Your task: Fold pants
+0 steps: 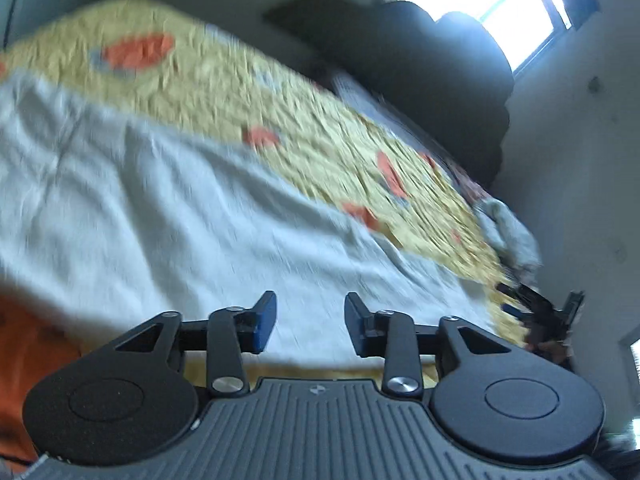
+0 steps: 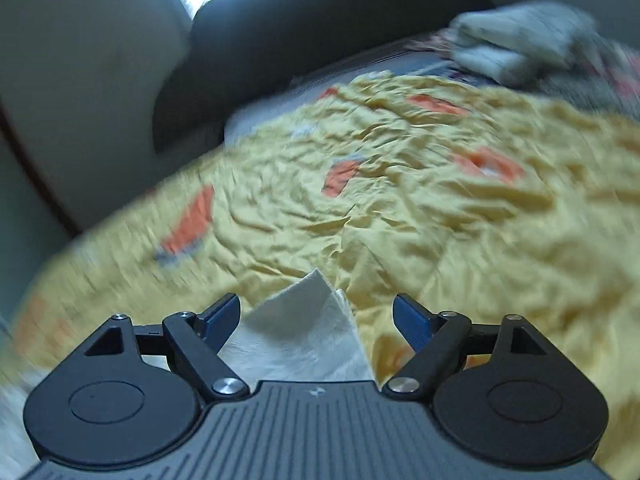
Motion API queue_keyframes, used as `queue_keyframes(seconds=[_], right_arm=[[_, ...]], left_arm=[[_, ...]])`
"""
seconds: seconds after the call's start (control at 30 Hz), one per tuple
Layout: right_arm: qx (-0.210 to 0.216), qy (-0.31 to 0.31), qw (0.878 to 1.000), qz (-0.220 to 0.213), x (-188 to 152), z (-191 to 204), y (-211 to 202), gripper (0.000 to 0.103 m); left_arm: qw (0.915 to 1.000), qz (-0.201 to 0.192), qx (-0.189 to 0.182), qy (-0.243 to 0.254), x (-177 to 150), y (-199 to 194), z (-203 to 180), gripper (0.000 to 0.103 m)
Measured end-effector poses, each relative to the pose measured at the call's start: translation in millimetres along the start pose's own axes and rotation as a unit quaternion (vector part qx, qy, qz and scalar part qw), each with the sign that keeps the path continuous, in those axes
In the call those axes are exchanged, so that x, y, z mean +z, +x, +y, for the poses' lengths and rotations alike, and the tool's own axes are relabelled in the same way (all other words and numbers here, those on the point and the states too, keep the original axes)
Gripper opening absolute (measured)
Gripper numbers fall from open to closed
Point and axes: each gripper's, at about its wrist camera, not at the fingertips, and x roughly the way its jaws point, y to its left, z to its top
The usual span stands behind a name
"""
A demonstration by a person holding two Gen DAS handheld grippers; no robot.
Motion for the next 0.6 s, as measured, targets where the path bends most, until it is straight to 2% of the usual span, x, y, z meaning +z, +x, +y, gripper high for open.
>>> queue_keyframes(seconds=[0.07,0.1,0.13,0.17,0.23,0.27,0.37,0.4,0.47,0.53,0.57,0.6], right_arm=[[-0.002,-0.038,0.999,0.022,3,12,24,0.083],[0.0,-0.054,0.998,0.033,1,17,35,0.078],[-0.005,-0.073,0.996,0.051,-3,22,47,0.068],[-0.021,-0.09,0.993,0.069,-6,26,57,0.045],[-0.031,-0.107,0.992,0.055,-12,28,59,0.043],[-0.028,-0.09,0.994,0.055,-10,24,60,0.04],[-0.01,-0.034,0.998,0.048,-7,2,59,0.035],[-0.006,-0.019,0.999,0.045,-6,-2,58,0.034],[-0.014,-0.032,0.999,0.035,-11,3,57,0.035],[-0.02,-0.028,0.999,0.032,-12,6,55,0.04],[-0.024,-0.008,0.999,0.038,-9,4,52,0.049],[-0.033,0.02,0.998,0.042,-7,0,45,0.063]], left_arm=[[0.9972,-0.03,0.061,0.031,0,23,1,0.045],[0.9946,-0.029,0.094,0.033,3,39,5,0.045],[0.9932,-0.024,0.11,0.029,3,51,11,0.045],[0.9925,-0.015,0.119,0.021,2,63,20,0.045],[0.9908,0.009,0.134,0.011,-7,82,32,0.044],[0.9911,-0.013,0.13,0.027,-13,79,35,0.048],[0.9922,-0.021,0.118,0.035,-19,72,38,0.046],[0.9925,-0.023,0.117,0.027,-18,68,38,0.042],[0.9923,-0.033,0.117,0.025,-19,69,42,0.036],[0.9921,-0.036,0.118,0.023,-18,68,41,0.036],[0.9918,-0.036,0.121,0.014,-17,63,40,0.036],[0.9916,-0.045,0.121,0.003,-18,52,40,0.038]])
